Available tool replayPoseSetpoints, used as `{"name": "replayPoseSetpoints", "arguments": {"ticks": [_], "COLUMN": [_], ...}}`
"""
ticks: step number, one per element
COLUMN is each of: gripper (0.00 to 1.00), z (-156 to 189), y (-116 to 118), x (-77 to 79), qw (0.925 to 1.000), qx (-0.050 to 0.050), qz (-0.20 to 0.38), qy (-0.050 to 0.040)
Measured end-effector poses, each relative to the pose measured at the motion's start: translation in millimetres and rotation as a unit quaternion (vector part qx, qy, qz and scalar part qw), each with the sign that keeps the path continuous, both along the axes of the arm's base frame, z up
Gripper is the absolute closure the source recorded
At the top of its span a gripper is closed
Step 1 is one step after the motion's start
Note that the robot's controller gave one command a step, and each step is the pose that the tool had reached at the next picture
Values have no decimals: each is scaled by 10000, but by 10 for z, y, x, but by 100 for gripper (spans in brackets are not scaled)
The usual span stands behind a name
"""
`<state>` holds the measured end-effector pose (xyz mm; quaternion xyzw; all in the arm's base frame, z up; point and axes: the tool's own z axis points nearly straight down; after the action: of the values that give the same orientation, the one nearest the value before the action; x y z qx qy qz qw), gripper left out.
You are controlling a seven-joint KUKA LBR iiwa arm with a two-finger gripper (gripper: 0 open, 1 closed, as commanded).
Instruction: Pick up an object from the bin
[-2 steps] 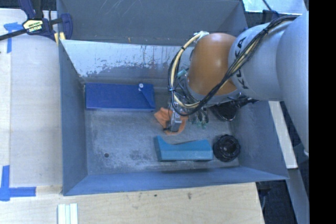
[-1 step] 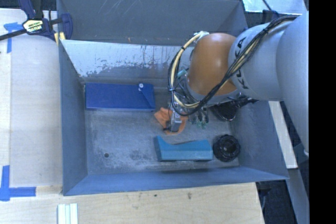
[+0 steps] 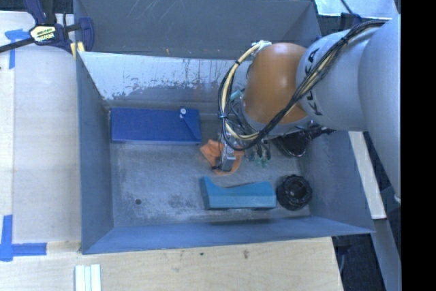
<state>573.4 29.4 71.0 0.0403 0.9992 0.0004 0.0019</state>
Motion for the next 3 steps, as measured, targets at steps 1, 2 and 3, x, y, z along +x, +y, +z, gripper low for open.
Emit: {"name": "replayPoseSetpoints", "arguments": {"ticks": [1,2,3], "gripper": [100,100,100], "z": [0,0,0], "y": [0,0,0], "x": [0,0,0], "qw": [10000,10000,10000], "qx": [0,0,0], "qz": [-1,-2,-3], "qy": [0,0,0]}}
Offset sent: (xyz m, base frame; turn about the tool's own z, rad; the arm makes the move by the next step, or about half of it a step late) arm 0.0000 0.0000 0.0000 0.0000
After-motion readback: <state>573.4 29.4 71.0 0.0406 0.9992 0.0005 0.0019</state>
